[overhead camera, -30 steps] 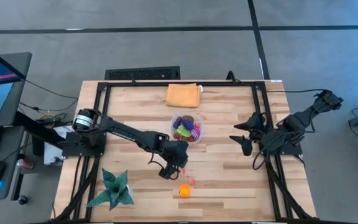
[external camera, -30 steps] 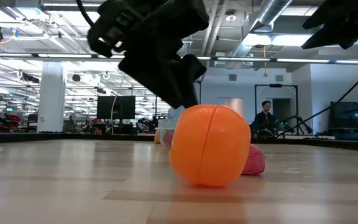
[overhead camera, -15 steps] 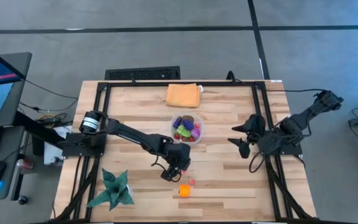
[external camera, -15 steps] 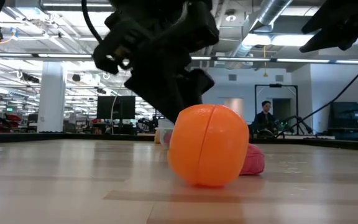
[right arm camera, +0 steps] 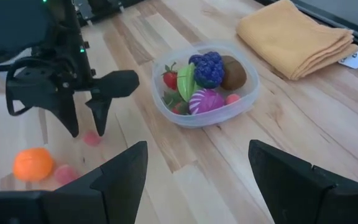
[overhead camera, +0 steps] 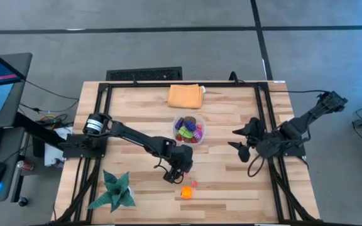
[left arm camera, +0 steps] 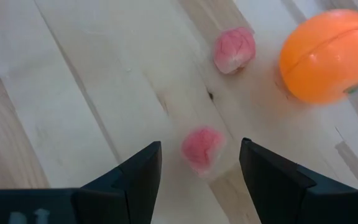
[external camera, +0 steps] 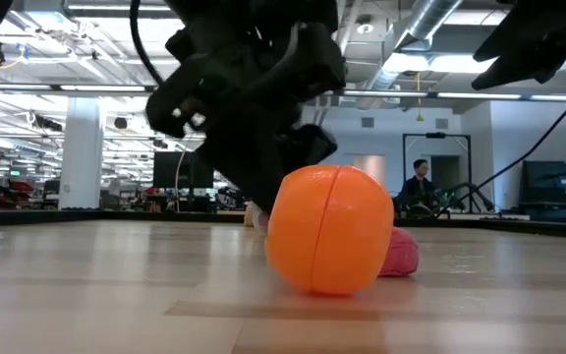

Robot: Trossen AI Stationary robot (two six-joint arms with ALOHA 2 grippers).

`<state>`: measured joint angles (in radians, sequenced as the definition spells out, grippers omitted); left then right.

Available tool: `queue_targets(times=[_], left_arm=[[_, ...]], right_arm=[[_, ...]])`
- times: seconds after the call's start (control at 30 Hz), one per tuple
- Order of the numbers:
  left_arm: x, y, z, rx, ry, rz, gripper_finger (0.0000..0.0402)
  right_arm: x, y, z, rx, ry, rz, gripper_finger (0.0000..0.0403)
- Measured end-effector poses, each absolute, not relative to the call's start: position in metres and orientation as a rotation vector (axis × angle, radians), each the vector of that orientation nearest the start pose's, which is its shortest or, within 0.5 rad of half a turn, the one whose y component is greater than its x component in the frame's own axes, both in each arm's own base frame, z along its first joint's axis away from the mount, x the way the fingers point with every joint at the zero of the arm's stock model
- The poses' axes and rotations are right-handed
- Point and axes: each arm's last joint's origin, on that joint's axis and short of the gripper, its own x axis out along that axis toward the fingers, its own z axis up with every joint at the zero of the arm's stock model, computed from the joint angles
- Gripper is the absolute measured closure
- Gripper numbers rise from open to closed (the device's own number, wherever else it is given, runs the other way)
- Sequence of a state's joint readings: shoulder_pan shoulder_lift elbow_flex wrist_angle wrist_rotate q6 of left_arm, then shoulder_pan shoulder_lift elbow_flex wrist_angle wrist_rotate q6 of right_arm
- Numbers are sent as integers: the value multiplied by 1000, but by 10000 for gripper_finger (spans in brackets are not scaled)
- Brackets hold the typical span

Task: Pick and placing Produce into tupperware
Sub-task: Put the top pink peach into the transparent container

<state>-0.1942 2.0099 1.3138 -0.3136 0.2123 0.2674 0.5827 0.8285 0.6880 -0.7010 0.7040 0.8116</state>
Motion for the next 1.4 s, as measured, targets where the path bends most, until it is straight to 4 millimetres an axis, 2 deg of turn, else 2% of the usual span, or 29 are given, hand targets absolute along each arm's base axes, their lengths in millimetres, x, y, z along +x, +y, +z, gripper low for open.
queue_targets(times=[0.23, 0.5, 0.93, 1.2, 1.4], left_arm=[[402, -91, 137, 233, 982, -514, 196], [404, -92, 137, 228, 962, -494, 198], [405, -91, 138, 227, 959, -494, 302], [405, -89, 138, 232, 960, -479, 313], [407, -77, 145, 205, 952, -431, 314]], right_arm=[[138, 69, 256, 278, 568, -368, 101], [138, 70, 256, 281, 563, -359, 101], [138, 70, 256, 280, 565, -361, 101], [138, 70, 256, 280, 565, -361, 101], [138, 70, 256, 279, 565, -361, 101]])
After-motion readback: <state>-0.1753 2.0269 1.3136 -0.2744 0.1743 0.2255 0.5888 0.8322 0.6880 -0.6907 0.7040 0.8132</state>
